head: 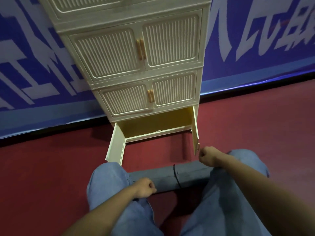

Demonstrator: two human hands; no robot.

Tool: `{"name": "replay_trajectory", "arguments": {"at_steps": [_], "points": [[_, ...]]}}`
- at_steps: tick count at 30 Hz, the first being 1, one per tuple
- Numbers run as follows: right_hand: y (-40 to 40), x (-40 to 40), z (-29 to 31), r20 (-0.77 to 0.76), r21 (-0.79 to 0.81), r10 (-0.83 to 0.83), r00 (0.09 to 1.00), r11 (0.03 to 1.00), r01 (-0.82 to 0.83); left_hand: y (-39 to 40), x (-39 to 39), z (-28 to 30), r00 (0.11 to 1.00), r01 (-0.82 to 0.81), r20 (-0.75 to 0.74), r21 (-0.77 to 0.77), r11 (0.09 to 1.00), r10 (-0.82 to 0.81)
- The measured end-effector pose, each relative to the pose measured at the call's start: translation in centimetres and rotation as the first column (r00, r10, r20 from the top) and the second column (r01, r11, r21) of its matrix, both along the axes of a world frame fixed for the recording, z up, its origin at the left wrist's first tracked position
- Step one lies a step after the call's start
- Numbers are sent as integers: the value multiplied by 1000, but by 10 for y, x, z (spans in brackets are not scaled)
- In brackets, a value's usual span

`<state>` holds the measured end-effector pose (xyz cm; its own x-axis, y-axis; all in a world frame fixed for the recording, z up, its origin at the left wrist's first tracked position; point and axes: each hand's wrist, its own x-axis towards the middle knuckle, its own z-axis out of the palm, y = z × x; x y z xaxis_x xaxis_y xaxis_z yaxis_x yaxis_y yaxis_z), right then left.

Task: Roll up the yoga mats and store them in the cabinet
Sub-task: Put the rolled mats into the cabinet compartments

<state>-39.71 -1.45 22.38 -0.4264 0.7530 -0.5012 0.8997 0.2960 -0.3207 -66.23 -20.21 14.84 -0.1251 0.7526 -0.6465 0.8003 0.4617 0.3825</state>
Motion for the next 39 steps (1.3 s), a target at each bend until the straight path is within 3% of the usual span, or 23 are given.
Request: {"name": "replay_trajectory", "arguments": {"at_steps": [8, 14, 18, 24, 28, 33, 36, 39], "points": [[41, -23, -36, 94, -82, 45, 995, 996, -37, 34, -89, -12, 981, -79, -183, -45, 996, 70], [74, -43, -80, 171, -145, 165, 971, 979, -141, 87, -69, -70, 976, 69, -203, -61, 996, -80], [104, -72, -109, 111, -155, 133, 985, 981, -115, 138, -61, -108, 964, 73, -251, -47, 996, -82], [101, -115, -150, 31, -181, 54, 998, 982, -47, 186, -30, -183, 876, 278, -337, -228, 933, -343], [90, -127, -166, 30, -227, 184, 982, 959, -172, 189, -20, -234, 794, 371, -356, -359, 857, -493], [92, -109, -171, 70, -219, 221, 973, 955, -201, 183, -28, -263, 833, 394, -355, -156, 906, -424], [97, -91, -166, 129, -217, 243, 961, 953, -212, 184, -24, -241, 856, 420, -311, -47, 906, -413], [95, -81, -154, 135, -203, 215, 967, 961, -185, 186, -26, -213, 817, 496, -358, 37, 868, -452]]}}
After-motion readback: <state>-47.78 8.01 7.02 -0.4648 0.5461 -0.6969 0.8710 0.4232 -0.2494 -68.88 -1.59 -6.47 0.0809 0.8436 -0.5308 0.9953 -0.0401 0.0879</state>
